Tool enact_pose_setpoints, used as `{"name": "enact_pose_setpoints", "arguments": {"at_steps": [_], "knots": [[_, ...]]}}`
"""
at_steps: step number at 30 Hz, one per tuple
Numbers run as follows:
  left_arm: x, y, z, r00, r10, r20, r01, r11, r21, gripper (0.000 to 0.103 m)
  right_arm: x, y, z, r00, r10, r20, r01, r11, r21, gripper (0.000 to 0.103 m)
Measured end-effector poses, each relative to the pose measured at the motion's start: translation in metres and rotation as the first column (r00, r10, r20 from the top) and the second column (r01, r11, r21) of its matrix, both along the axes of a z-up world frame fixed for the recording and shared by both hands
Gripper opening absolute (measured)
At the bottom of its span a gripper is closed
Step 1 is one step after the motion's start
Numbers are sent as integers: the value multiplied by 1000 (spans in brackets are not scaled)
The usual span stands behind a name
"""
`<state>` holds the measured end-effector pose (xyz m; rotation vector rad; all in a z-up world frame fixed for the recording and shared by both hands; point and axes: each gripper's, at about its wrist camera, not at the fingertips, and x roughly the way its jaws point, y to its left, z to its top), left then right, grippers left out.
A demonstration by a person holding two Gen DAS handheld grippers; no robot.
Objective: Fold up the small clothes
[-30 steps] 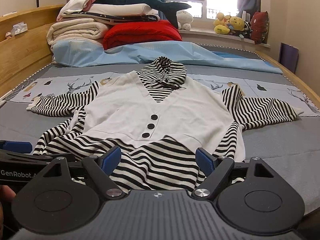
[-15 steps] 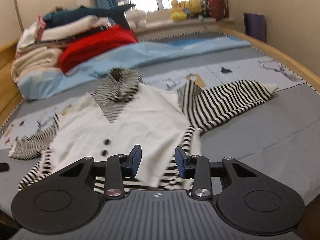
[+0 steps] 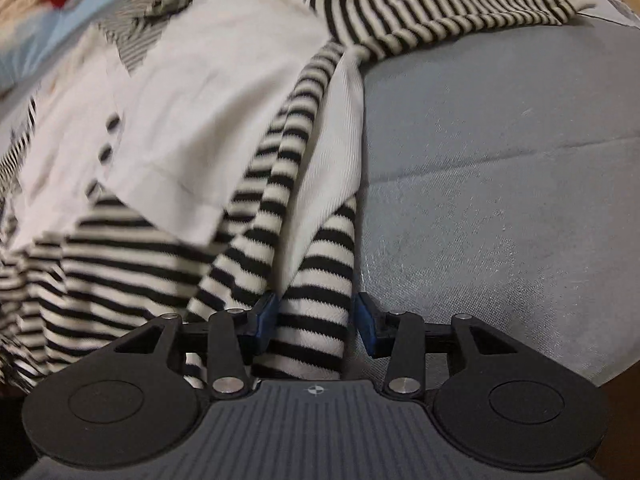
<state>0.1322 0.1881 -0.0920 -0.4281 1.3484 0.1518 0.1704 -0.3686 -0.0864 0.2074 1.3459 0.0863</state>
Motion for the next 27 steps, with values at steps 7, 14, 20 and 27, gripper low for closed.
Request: {"name": "enact_pose_setpoints", "arguments": {"at_steps": [7,14,20,27], "knots": [[-1,-15,-4,997,-80,-1,80,995,-55,10,-3,-3,11,999,-2,45,0,999,42,3],[-15,-33,10,984,-175,38,178,975,-135,9,-14,-54,32,973,-164,160,162,986,22,3],[-17,-20,4,990,-140,-31,139,990,-30,10,-17,-45,18,993,-75,89,71,996,49,4],[-22,-34,44,975,-162,151,153,986,71,46,-25,-26,42,971,2,239,24,994,-105,17]]}}
